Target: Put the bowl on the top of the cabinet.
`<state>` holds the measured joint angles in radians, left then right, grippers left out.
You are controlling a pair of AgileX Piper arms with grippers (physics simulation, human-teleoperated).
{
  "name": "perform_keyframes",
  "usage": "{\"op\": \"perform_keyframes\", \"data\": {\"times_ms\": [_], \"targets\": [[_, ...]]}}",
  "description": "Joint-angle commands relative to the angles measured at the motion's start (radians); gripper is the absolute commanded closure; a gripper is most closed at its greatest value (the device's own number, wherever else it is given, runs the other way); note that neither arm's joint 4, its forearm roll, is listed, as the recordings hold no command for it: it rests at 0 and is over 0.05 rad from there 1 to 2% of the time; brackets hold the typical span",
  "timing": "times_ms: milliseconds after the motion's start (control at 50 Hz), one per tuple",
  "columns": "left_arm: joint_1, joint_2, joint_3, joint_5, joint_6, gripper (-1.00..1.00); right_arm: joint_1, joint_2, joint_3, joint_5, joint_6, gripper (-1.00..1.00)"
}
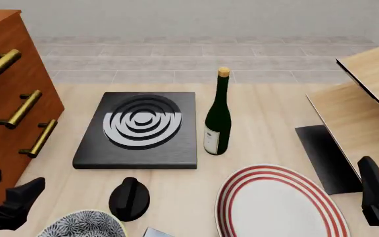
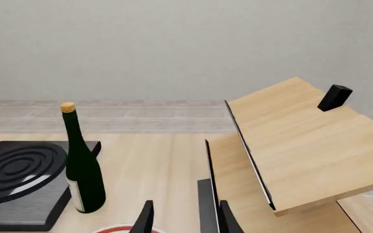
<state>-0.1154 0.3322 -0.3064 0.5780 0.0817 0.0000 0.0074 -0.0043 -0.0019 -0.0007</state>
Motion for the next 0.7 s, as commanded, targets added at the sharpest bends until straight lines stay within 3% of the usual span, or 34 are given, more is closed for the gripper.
{"op": "perform_keyframes", "data": {"times_ms": [20, 700], "targets": [[-0.010, 0.013, 0.017, 0.022, 0.002, -1.00, 0.000, 0.000, 0.000, 0.000, 0.000, -1.00], [-0.056, 0.046, 0.065, 0.089, -0.035, -1.00, 0.000, 0.000, 0.000, 0.000, 0.000, -1.00]]}}
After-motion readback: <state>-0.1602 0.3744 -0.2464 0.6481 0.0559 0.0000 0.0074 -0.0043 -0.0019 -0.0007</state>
